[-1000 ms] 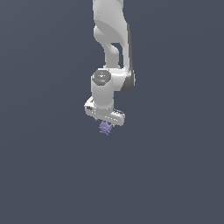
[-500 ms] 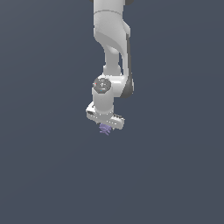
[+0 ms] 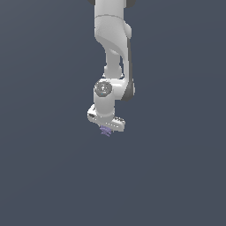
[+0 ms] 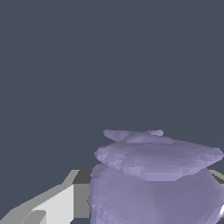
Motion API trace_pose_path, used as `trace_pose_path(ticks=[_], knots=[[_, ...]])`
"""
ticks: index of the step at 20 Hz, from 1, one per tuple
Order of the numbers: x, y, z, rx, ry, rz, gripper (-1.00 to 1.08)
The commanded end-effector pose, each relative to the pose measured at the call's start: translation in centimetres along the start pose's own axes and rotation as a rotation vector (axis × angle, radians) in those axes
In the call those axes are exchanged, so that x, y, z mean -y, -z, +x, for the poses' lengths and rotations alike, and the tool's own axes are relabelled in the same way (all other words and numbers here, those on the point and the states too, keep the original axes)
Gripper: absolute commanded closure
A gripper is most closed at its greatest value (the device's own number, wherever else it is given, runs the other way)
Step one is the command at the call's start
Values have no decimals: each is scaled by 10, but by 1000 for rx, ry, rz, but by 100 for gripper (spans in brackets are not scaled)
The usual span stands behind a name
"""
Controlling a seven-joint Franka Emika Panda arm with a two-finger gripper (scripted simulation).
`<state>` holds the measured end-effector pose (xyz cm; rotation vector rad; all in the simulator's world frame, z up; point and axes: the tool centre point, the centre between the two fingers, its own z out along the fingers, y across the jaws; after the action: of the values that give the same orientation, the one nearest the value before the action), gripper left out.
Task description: Pick up the object and move it to a goal position.
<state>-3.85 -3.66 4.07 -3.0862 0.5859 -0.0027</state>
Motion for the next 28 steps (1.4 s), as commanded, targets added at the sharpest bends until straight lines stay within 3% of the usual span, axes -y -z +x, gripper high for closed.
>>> trace_pose_path(ticks=[1,15,28], knots=[[0,-1,-1,2,0,-1,108],[-8,23,2,0,0,0,108],[-49,132,12,1,-1,1,108]])
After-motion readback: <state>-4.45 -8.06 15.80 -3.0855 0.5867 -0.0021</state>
